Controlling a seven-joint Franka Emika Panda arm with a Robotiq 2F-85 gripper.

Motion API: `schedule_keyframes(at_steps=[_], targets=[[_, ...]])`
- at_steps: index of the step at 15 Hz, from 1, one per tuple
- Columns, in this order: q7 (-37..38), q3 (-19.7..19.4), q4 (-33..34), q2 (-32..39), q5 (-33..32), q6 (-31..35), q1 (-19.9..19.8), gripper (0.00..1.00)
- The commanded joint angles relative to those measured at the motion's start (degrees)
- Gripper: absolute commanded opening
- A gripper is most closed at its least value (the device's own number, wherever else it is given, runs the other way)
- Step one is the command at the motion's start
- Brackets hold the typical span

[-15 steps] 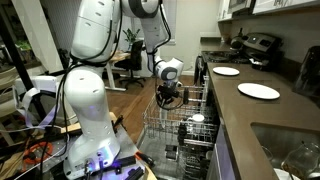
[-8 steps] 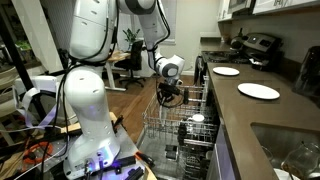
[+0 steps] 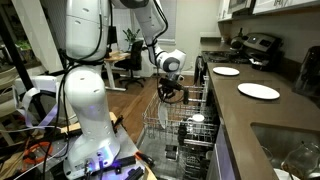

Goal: Remove the plate from the dishwasher and put it on the counter top

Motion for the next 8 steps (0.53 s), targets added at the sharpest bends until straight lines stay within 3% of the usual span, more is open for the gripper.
schedule_keyframes(at_steps=[1,2,4,8], targets=[[-2.4,-1.87,-0.58,-2.62,2.32,-2.01,1.64,0.04],[-2.2,-2.2,-0.53,-2.73,2.38,-1.98,2.0,0.38],[-2.5,-2.45,-0.48,-2.49,3.0,-1.23,2.44,0.44],[-1.32,-2.85,-0.41,-1.66,2.98,0.57,3.97,0.69]])
